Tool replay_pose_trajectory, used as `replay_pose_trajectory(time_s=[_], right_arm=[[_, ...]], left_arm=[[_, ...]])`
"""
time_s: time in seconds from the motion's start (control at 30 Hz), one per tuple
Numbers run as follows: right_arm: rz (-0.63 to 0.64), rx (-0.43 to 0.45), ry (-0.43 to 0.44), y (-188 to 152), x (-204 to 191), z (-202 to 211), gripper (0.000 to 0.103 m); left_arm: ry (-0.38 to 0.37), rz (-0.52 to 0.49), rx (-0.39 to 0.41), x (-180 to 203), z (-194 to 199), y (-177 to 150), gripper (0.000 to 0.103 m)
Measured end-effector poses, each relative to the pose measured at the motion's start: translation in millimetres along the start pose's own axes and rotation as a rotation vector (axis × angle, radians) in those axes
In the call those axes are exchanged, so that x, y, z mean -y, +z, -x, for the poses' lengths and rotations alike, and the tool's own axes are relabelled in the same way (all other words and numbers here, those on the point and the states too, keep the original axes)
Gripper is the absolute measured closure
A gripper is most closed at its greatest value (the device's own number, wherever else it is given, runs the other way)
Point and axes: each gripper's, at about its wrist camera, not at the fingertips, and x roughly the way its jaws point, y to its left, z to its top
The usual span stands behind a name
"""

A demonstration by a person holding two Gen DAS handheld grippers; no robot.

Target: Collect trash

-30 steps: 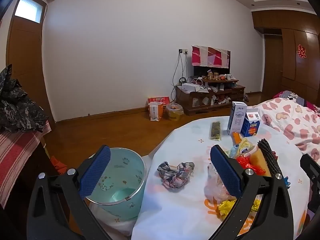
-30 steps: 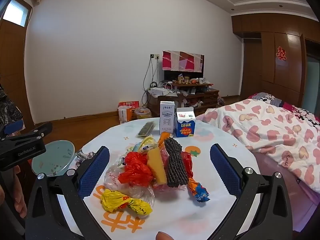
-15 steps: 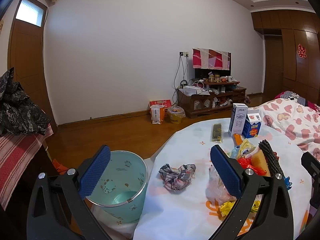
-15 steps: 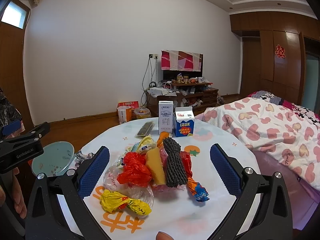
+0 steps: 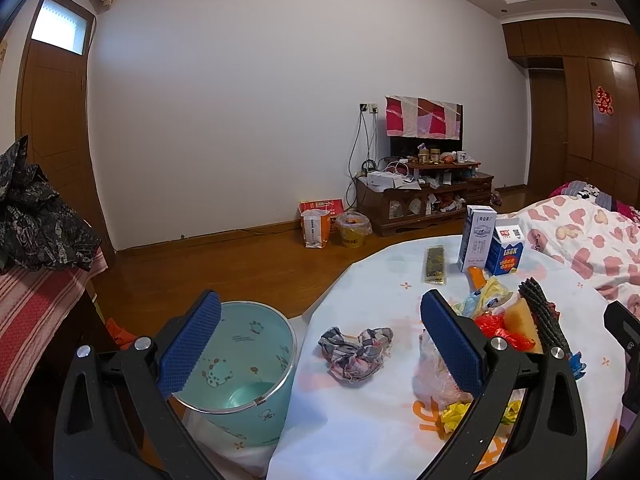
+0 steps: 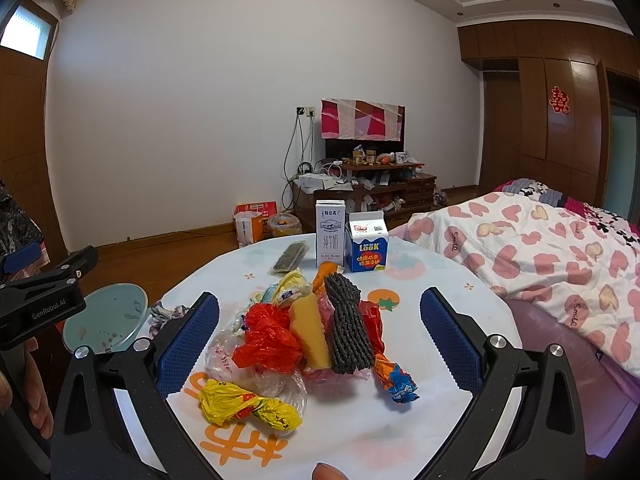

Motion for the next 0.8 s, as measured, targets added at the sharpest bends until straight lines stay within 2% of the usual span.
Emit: replay_pose_trajectory(time_s=[0.1, 0.8], right_arm=[[-0.004, -0.003, -0.005, -5.8, 5.6, -10.8, 0.004], [-0.008, -0.005, -0.003, -5.8, 7.3, -10.6, 0.004]], left_arm=[[0.001, 0.001, 0.002, -0.2, 0.1, -0.3, 0.005], [0.003, -0.001, 0.002, -0.8, -2.2, -0.9, 0.005]])
